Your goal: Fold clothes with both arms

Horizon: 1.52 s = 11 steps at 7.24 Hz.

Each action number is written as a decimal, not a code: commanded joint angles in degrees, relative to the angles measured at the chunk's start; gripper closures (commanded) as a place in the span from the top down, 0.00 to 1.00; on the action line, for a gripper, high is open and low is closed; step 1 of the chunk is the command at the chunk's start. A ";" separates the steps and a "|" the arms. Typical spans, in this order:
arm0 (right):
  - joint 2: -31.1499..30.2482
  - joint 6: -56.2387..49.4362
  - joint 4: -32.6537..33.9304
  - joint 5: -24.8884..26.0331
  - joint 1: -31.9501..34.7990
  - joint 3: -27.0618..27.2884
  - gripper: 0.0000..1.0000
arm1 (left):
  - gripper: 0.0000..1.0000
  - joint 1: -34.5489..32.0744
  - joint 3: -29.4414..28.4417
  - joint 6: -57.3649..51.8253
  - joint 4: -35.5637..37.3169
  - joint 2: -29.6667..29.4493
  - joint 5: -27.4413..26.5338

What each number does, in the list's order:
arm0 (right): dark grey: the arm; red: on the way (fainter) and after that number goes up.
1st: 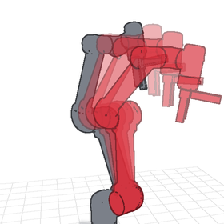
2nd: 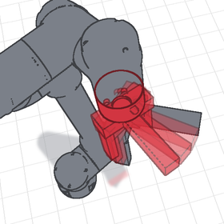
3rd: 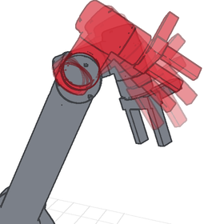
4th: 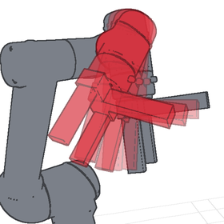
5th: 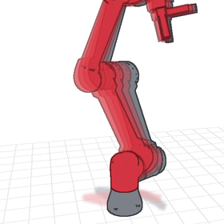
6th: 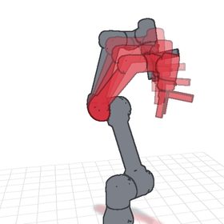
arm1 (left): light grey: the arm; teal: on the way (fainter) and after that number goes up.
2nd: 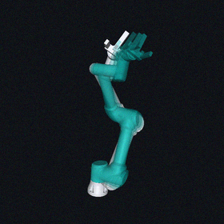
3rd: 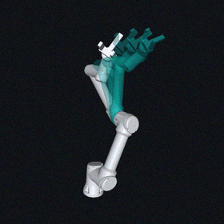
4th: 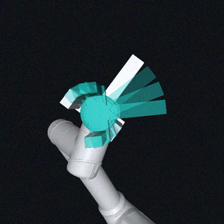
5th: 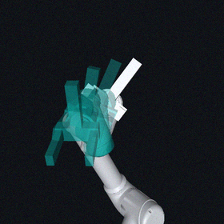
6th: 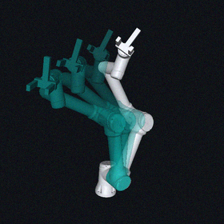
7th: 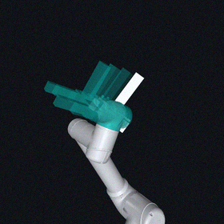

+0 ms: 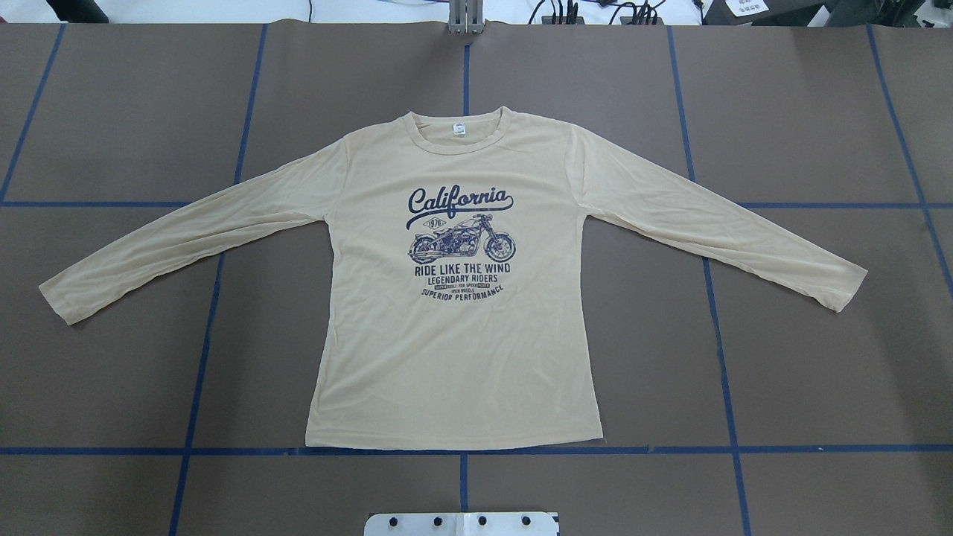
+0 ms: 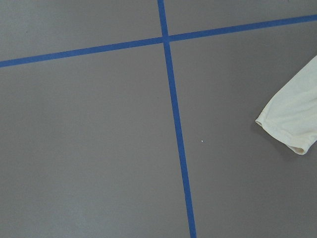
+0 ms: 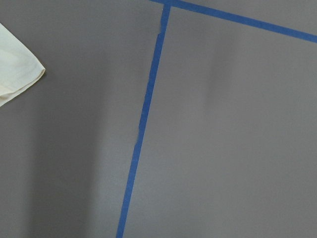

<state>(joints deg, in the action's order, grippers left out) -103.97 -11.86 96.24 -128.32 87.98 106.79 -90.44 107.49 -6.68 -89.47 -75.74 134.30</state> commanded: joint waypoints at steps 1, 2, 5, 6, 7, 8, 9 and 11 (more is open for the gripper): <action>0.00 0.09 0.00 -0.09 0.00 0.00 1.00 | 1.00 0.08 0.09 -0.26 -0.26 0.07 -0.17; 0.00 0.00 0.00 -0.09 0.00 0.00 1.00 | 1.00 0.00 0.09 -0.18 -1.39 0.15 0.26; 0.70 -0.26 -0.18 0.09 0.00 0.78 1.00 | 1.00 0.00 0.52 0.52 -9.00 -0.46 0.09; 2.18 0.08 -0.18 0.09 0.00 1.66 1.00 | 1.00 -0.09 0.44 0.35 -12.45 -1.76 0.09; 4.89 0.35 -0.18 0.17 0.00 2.71 1.00 | 1.00 -0.18 0.53 0.44 -15.70 -2.74 0.09; 7.53 0.18 -0.26 0.52 0.00 4.03 1.00 | 1.00 -0.18 -0.08 0.44 -20.26 -5.36 0.09; 8.60 0.43 -0.18 0.27 0.00 5.35 1.00 | 1.00 -0.18 -0.70 0.44 -24.74 -8.43 0.00; 11.59 5.32 -0.18 -3.58 -2.26 4.31 0.96 | 1.00 0.00 -2.45 0.35 -25.49 -12.56 0.52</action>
<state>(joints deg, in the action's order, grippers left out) -94.26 -9.98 96.06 -129.52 87.43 111.51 -90.51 106.39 -6.22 -113.87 -85.36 134.50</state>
